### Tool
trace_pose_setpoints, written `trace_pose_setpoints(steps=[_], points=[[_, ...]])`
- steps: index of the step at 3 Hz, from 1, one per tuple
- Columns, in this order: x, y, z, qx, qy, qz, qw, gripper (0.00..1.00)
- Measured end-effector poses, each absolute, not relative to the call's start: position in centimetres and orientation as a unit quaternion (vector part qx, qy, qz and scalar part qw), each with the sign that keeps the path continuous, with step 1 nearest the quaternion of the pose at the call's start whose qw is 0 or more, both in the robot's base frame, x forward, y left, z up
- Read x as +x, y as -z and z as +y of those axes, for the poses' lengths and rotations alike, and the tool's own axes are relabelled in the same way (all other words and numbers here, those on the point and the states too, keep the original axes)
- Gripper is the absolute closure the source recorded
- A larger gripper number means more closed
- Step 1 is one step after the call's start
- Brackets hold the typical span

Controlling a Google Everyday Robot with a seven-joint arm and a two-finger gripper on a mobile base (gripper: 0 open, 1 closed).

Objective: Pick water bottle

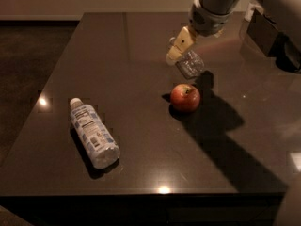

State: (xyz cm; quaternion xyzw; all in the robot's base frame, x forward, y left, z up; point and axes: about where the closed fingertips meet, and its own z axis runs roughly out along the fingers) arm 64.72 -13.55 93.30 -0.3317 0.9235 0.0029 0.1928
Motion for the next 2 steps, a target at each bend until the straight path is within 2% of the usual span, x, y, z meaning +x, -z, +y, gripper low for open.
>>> trace_pose_setpoints(steps=[2], points=[[70.7, -89.4, -13.9, -0.271, 0.019, 0.948, 0.165, 0.00]])
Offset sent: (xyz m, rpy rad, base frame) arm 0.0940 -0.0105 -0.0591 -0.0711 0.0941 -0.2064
